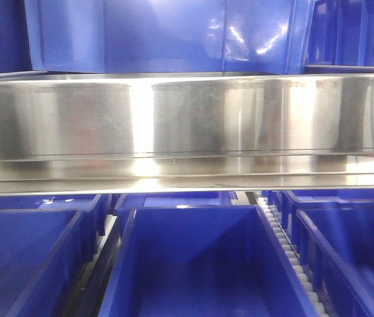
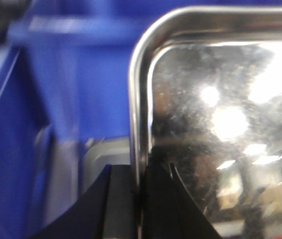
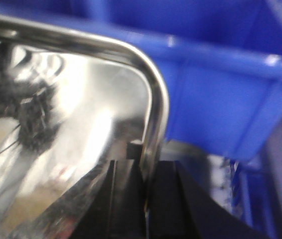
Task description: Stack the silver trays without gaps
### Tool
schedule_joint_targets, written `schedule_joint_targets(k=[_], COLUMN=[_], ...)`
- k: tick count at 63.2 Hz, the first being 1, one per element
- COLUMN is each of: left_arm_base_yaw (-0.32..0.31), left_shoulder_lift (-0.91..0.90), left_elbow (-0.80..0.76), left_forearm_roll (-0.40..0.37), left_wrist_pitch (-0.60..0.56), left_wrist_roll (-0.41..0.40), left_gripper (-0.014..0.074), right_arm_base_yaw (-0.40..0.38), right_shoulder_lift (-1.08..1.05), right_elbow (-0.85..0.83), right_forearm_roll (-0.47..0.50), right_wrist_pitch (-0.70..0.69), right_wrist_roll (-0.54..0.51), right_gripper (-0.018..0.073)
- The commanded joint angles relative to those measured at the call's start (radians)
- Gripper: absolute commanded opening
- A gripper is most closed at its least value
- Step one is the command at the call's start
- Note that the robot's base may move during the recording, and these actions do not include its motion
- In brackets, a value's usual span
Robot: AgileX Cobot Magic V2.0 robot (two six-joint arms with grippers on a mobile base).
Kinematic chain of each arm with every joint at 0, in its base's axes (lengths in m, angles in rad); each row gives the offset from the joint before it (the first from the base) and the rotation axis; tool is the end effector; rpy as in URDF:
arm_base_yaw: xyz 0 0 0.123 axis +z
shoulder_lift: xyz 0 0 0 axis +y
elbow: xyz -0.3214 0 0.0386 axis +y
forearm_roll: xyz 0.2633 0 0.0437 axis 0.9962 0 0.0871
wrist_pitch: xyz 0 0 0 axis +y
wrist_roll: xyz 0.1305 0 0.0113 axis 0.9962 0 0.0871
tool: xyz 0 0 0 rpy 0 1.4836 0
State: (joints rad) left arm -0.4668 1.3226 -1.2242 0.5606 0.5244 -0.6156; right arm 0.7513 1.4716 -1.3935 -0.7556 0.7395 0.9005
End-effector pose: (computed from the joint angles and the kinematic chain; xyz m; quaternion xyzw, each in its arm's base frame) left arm 0.3171 -0.1207 0.4048 0.0771 0.8432 -0.0402 0.5306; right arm 0.3116 0.2081 0.4062 -0.0837 0.8572 0.0495 0.5056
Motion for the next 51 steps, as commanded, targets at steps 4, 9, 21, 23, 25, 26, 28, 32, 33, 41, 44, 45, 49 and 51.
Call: schedule_joint_targets(k=[4, 9, 21, 23, 25, 26, 28, 32, 33, 41, 44, 45, 49, 51], left_arm_base_yaw=[0.024, 0.027, 0.018, 0.018, 0.018, 0.018, 0.015, 0.011, 0.011, -0.013, -0.021, -0.021, -0.031, -0.035], left_shoulder_lift=[0.053, 0.070, 0.096, 0.096, 0.096, 0.096, 0.096, 0.095, 0.095, 0.095, 0.095, 0.095, 0.095, 0.095], left_elbow=[-0.013, -0.013, -0.013, -0.013, -0.013, -0.013, -0.013, -0.022, -0.025, -0.058, -0.074, -0.078, -0.086, -0.088], left_forearm_roll=[-0.044, -0.080, -0.134, -0.137, -0.139, -0.139, -0.139, -0.139, -0.139, -0.136, -0.136, -0.136, -0.136, -0.136], left_wrist_pitch=[-0.062, -0.027, -0.007, -0.013, -0.017, -0.020, -0.022, -0.024, -0.024, -0.026, -0.026, -0.026, -0.026, -0.028], left_wrist_roll=[0.009, 0.009, 0.009, 0.009, 0.009, 0.009, 0.009, 0.009, 0.009, 0.010, 0.010, 0.010, 0.010, 0.010], left_gripper=[-0.0017, -0.0017, -0.0017, -0.0017, -0.0017, -0.0017, -0.0017, -0.0017, -0.0017, -0.0017, -0.0017, -0.0017, -0.0017, -0.0017], right_arm_base_yaw=[0.017, 0.017, -0.002, -0.010, -0.015, -0.020, -0.024, -0.031, -0.031, -0.033, -0.033, -0.033, -0.033, -0.033], right_shoulder_lift=[0.070, 0.092, 0.101, 0.101, 0.101, 0.101, 0.101, 0.101, 0.101, 0.101, 0.101, 0.101, 0.101, 0.101], right_elbow=[-0.010, -0.010, -0.012, -0.011, -0.011, -0.011, -0.011, -0.011, -0.011, -0.011, -0.011, -0.011, -0.011, -0.011], right_forearm_roll=[0.009, 0.009, 0.005, 0.005, 0.005, 0.005, 0.005, 0.005, 0.005, 0.005, 0.005, 0.005, 0.001, -0.012], right_wrist_pitch=[-0.045, 0.012, 0.031, 0.034, 0.041, 0.046, 0.057, 0.067, 0.069, 0.060, 0.057, 0.057, 0.061, 0.070], right_wrist_roll=[-0.027, -0.027, -0.027, -0.027, -0.027, -0.027, -0.027, -0.027, -0.027, -0.027, -0.027, -0.027, -0.027, -0.027], right_gripper=[-0.0078, -0.0078, -0.0078, -0.0078, -0.0078, -0.0078, -0.0078, -0.0078, -0.0078, -0.0078, -0.0078, -0.0078, -0.0078, -0.0078])
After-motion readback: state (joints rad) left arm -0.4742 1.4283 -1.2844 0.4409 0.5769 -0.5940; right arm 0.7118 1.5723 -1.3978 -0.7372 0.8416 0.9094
